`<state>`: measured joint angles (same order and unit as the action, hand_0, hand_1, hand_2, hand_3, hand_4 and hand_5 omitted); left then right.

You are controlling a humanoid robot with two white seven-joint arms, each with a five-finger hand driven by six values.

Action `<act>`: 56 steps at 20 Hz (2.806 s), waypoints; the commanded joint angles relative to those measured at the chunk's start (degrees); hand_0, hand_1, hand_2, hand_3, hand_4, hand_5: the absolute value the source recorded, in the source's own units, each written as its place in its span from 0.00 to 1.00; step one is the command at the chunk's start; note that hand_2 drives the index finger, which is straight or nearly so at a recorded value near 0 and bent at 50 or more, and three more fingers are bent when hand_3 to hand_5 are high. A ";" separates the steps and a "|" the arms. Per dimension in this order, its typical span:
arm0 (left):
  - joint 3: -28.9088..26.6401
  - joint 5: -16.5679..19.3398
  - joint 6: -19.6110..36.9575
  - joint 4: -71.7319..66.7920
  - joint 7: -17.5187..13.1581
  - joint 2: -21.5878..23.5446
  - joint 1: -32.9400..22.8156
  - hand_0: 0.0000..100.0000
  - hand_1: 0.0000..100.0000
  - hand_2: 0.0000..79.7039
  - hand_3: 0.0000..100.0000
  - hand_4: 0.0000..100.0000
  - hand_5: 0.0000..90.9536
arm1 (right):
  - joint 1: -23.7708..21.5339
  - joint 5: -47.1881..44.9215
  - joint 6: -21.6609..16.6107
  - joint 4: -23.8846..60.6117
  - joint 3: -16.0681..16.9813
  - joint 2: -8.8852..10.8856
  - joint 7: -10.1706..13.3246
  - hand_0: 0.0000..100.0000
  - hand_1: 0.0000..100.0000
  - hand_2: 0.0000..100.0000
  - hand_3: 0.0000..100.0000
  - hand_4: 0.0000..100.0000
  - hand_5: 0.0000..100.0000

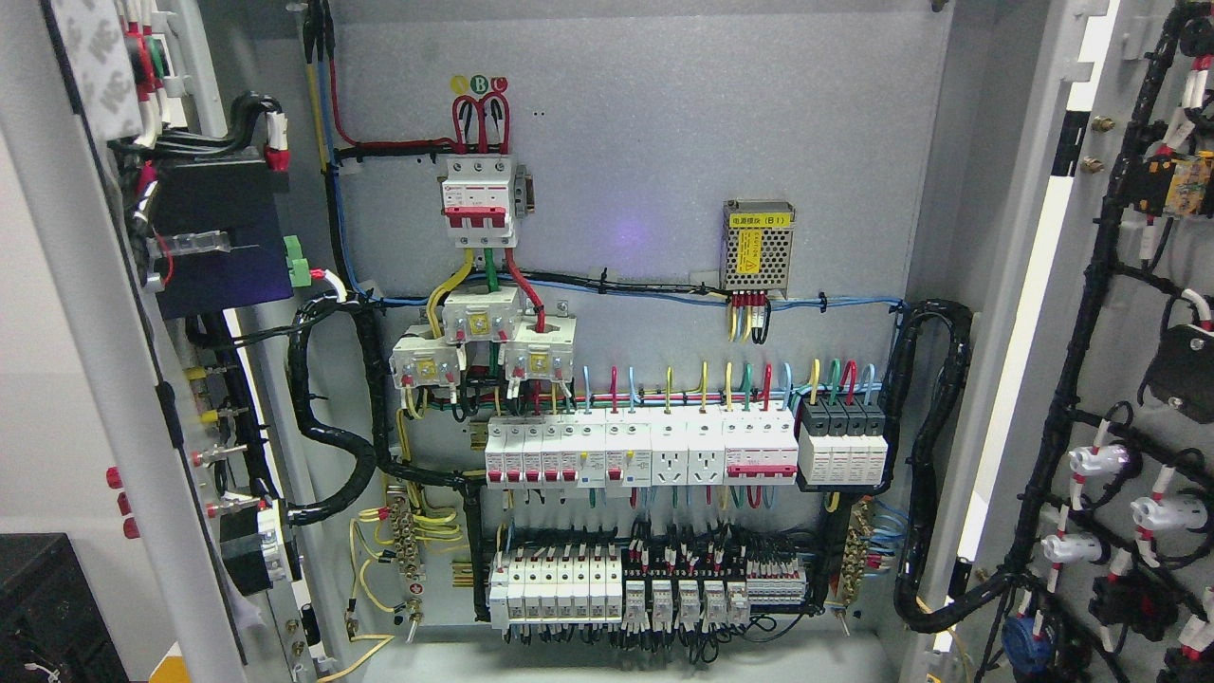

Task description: Open door with both hands

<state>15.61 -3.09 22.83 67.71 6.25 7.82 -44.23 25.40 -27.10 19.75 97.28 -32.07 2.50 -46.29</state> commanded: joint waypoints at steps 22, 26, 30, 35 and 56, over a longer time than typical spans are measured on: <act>1.88 -2.36 4.59 42.15 -0.01 7.91 -11.85 0.00 0.00 0.00 0.00 0.00 0.00 | 4.48 0.12 0.11 -5.78 -4.84 -10.32 0.06 0.19 0.00 0.00 0.00 0.00 0.00; 1.97 -2.36 4.94 43.12 -0.01 7.91 -11.94 0.00 0.00 0.00 0.00 0.00 0.00 | 4.92 0.12 0.11 -6.04 -6.34 -10.32 0.06 0.19 0.00 0.00 0.00 0.00 0.00; 1.97 -2.36 6.69 43.12 -0.01 7.91 -11.94 0.00 0.00 0.00 0.00 0.00 0.00 | 5.27 0.12 0.11 -6.66 -7.83 -10.58 0.06 0.19 0.00 0.00 0.00 0.00 0.00; 1.88 -2.36 7.05 43.21 -0.01 7.82 -11.67 0.00 0.00 0.00 0.00 0.00 0.00 | 5.27 0.03 -0.07 -7.71 -6.70 -10.50 -0.03 0.19 0.00 0.00 0.00 0.00 0.00; 1.27 -2.36 8.37 43.21 -0.01 7.74 -1.84 0.00 0.00 0.00 0.00 0.00 0.00 | -10.71 -0.59 -7.00 11.16 19.14 8.66 25.95 0.19 0.00 0.00 0.00 0.00 0.00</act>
<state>17.00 -5.45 31.10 110.26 5.97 15.58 -50.36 20.57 -27.67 15.16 97.29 -21.76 4.31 -27.31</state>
